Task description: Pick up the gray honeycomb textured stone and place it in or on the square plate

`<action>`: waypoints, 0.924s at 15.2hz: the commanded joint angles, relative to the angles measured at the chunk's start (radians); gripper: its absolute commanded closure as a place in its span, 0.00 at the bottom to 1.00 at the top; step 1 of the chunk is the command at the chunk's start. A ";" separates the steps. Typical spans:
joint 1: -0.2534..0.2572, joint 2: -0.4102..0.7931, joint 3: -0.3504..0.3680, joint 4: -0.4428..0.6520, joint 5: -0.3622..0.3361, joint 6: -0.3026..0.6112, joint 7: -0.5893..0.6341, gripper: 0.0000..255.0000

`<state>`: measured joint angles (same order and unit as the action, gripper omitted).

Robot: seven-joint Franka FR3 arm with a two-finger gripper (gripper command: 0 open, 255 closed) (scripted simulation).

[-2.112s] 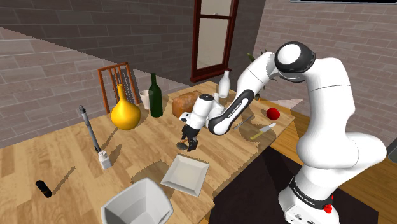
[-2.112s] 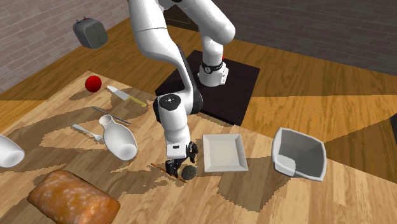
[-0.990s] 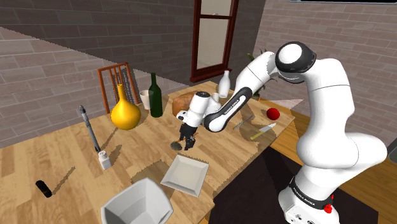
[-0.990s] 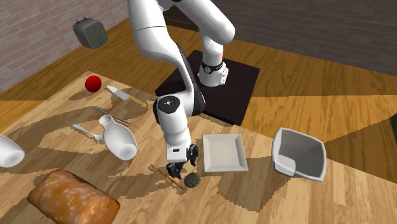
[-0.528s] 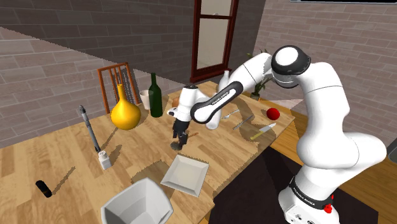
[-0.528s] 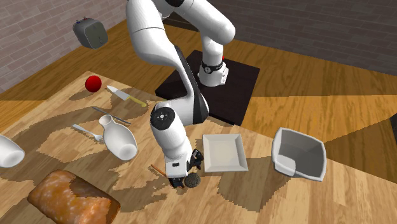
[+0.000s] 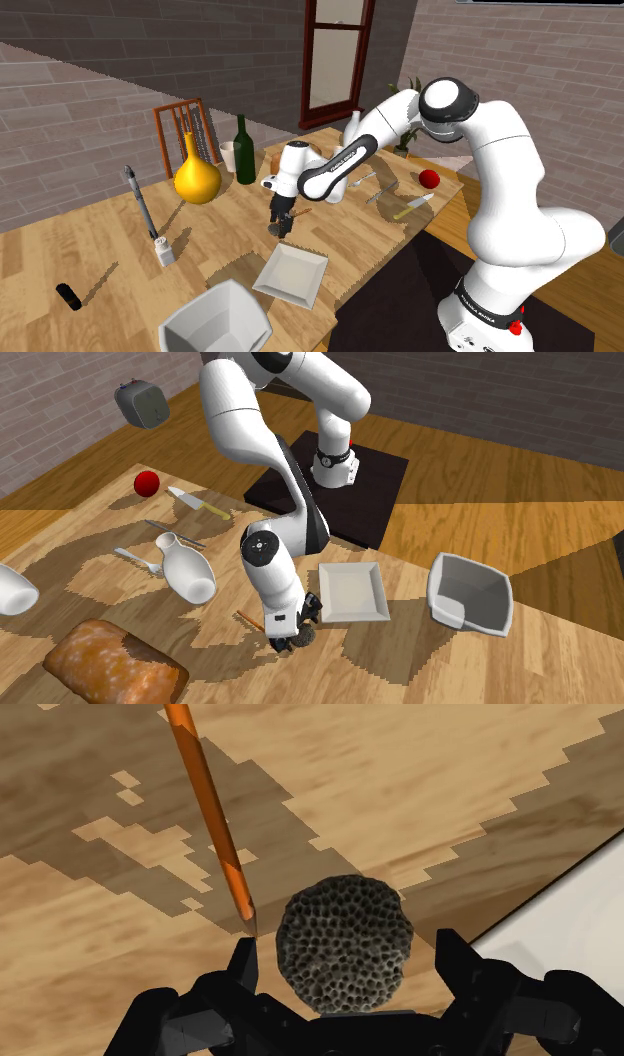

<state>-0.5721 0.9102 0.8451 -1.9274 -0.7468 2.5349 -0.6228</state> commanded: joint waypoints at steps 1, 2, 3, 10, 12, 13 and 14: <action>0.000 0.000 0.000 0.000 0.000 0.000 0.000 0.00; 0.000 0.000 0.000 0.000 0.000 0.000 0.000 0.00; 0.000 0.000 0.000 0.000 0.000 0.000 0.000 0.00; 0.000 0.000 0.000 0.000 0.000 0.000 0.000 1.00; 0.000 0.000 0.000 0.000 0.000 0.000 0.000 1.00; 0.000 0.000 0.000 0.000 0.000 0.000 0.000 1.00; 0.000 0.000 0.000 0.000 0.000 0.000 0.000 1.00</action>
<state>-0.5718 0.9102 0.8449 -1.9275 -0.7470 2.5350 -0.6225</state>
